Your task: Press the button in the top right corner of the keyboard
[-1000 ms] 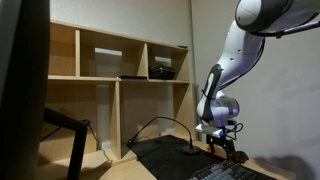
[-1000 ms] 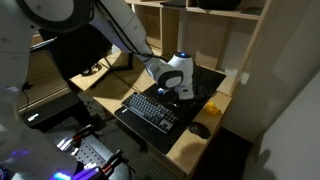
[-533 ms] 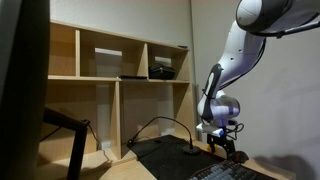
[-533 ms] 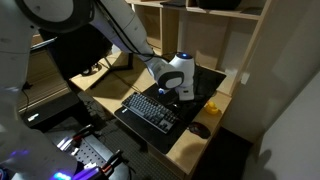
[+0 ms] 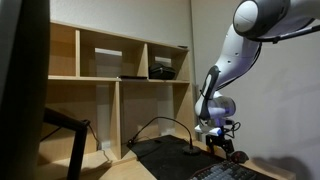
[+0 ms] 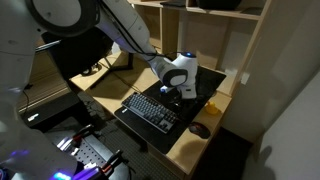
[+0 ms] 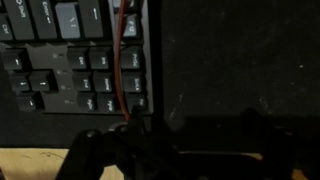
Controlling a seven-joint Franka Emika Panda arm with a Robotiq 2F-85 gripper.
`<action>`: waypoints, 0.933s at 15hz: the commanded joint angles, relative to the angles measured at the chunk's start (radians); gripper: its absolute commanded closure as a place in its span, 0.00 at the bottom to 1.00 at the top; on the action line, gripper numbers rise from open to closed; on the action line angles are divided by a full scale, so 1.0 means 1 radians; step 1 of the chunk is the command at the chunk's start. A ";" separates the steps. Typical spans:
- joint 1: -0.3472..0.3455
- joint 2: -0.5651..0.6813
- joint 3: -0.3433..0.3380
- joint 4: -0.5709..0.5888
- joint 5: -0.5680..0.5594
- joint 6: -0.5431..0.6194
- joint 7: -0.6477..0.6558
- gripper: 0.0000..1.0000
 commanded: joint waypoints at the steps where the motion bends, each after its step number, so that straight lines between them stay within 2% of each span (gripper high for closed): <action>1: 0.006 0.121 0.013 0.083 0.005 -0.032 0.033 0.00; 4: -0.008 0.043 -0.004 0.045 -0.015 -0.093 -0.007 0.00; 7: -0.021 -0.121 -0.031 -0.081 -0.056 -0.105 -0.107 0.00; 8: -0.016 -0.174 -0.055 -0.130 -0.074 -0.087 -0.119 0.00; 11: -0.054 -0.310 -0.069 -0.228 -0.042 0.002 -0.193 0.00; 14: -0.076 -0.442 -0.104 -0.280 -0.091 -0.079 -0.258 0.00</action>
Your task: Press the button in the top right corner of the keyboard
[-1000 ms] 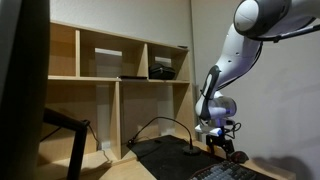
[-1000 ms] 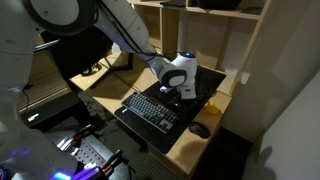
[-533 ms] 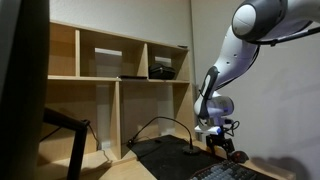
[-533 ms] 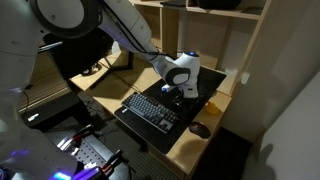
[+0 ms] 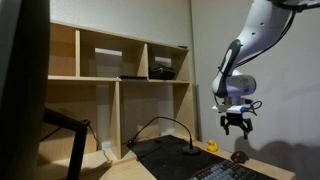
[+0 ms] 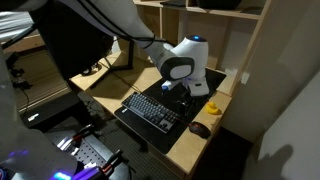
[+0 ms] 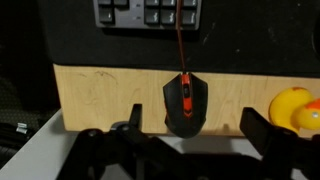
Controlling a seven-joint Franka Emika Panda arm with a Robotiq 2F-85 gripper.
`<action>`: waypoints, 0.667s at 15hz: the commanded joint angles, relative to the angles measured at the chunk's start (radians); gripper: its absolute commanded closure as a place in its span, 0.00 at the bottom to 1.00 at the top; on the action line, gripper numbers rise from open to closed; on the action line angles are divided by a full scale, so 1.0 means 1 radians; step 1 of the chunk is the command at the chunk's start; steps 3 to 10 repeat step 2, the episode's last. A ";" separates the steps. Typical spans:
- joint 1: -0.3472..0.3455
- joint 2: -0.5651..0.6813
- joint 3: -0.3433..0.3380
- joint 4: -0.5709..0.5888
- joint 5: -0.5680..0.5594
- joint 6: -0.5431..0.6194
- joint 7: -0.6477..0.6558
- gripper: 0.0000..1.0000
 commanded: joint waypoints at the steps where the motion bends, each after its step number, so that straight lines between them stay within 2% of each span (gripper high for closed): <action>1: -0.019 -0.049 0.000 -0.023 -0.015 -0.014 -0.022 0.00; 2: -0.029 -0.092 -0.004 -0.046 -0.026 -0.030 -0.040 0.00; 10: -0.029 -0.092 -0.004 -0.046 -0.026 -0.030 -0.040 0.00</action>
